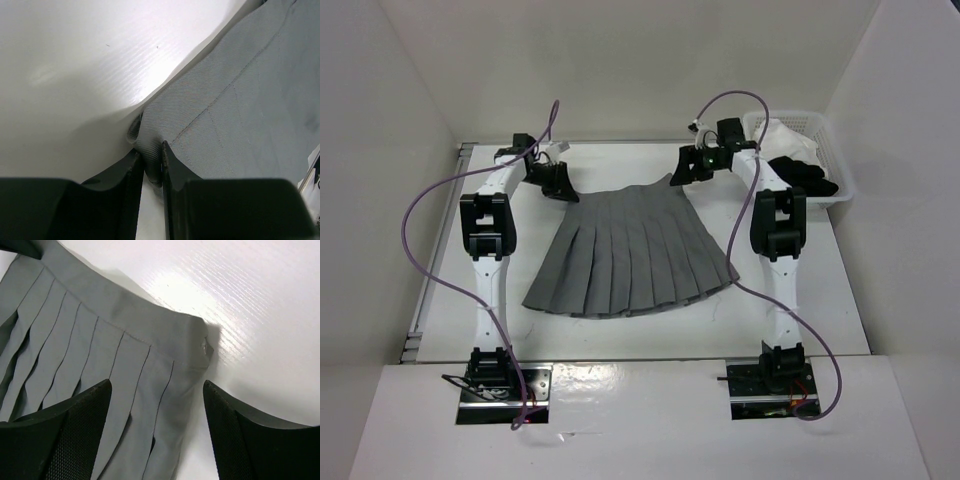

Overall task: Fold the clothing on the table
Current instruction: Fold the skirt

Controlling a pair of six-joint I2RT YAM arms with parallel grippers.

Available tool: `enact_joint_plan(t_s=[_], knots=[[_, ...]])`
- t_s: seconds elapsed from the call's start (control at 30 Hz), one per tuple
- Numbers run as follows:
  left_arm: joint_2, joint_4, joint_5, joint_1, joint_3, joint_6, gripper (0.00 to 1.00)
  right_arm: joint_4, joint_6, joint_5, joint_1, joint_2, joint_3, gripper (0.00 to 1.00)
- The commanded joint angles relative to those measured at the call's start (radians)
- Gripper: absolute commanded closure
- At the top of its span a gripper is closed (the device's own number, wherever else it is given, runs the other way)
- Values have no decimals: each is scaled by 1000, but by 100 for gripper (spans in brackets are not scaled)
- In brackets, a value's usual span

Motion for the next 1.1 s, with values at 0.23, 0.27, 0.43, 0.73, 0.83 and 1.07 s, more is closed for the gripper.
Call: enact_joint_plan(t_s=[0.23, 0.27, 0.43, 0.73, 0.83, 1.07], knots=[[-34, -25, -67, -22, -57, 64, 73, -51, -1, -72, -20, 133, 220, 23], [-34, -25, -67, -31, -57, 64, 73, -63, -1, -72, -20, 155, 235, 23], [-34, -25, -77, -31, -48, 64, 73, -74, -1, -82, -20, 204, 295, 24], [-34, -25, -86, -41, -48, 73, 74, -115, -10, -82, -20, 262, 353, 30], [-34, -25, -86, -41, -48, 73, 74, -126, -19, -82, -20, 284, 373, 32], [-34, -25, -86, -50, -48, 82, 74, -146, -19, -91, -11, 324, 422, 47]])
